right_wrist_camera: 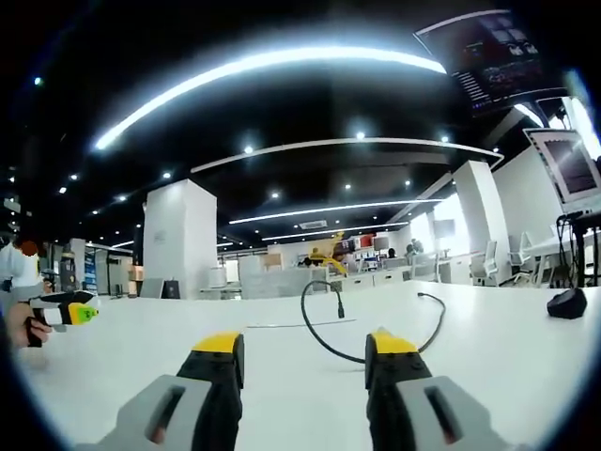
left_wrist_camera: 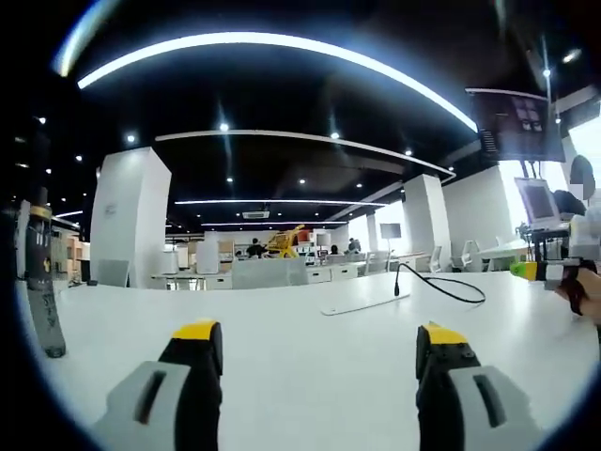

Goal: Locate the USB plug end of the data cable currently connected to the USB port on the desk. Grip the plug, withdraw it from the port, and place it onto the desktop.

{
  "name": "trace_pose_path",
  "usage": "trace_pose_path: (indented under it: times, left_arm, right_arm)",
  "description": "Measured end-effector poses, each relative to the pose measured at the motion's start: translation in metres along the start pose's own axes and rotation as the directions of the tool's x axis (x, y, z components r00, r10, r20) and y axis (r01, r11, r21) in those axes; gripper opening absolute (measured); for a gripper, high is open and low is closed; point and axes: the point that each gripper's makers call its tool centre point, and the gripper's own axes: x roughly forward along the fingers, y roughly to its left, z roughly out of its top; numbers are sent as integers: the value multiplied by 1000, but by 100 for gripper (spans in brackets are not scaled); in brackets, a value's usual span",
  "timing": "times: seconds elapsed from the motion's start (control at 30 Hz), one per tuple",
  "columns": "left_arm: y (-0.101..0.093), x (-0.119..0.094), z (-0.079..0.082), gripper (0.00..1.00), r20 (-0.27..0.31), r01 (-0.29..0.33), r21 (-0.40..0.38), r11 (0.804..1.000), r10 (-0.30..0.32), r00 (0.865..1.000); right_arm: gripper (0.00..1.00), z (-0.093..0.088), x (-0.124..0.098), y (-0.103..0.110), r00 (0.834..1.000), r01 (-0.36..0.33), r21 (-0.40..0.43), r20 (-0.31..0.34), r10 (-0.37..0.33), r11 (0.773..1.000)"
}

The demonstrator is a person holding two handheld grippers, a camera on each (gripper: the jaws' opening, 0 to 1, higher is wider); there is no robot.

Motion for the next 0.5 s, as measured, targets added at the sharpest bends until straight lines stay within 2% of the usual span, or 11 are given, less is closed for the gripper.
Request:
trace_pose_path:
  times: [0.17, 0.3, 0.5]
  left_arm:
    - [-16, 15, 10, 85, 2, 65, 6, 998, -65, 998]
    - [-23, 26, 12, 85, 5, 103, 38, 994, -103, 995]
    - [-28, 38, 12, 86, 6, 143, 43, 989, -143, 990]
  right_arm:
    - [52, -1, 7, -1, 1000, -12, -3, -19, 12, 1000]
    - [51, -1, 10, -1, 999, -21, -6, -28, 21, 1000]
    - [50, 6, 14, -3, 999, -28, -2, -23, 28, 1000]
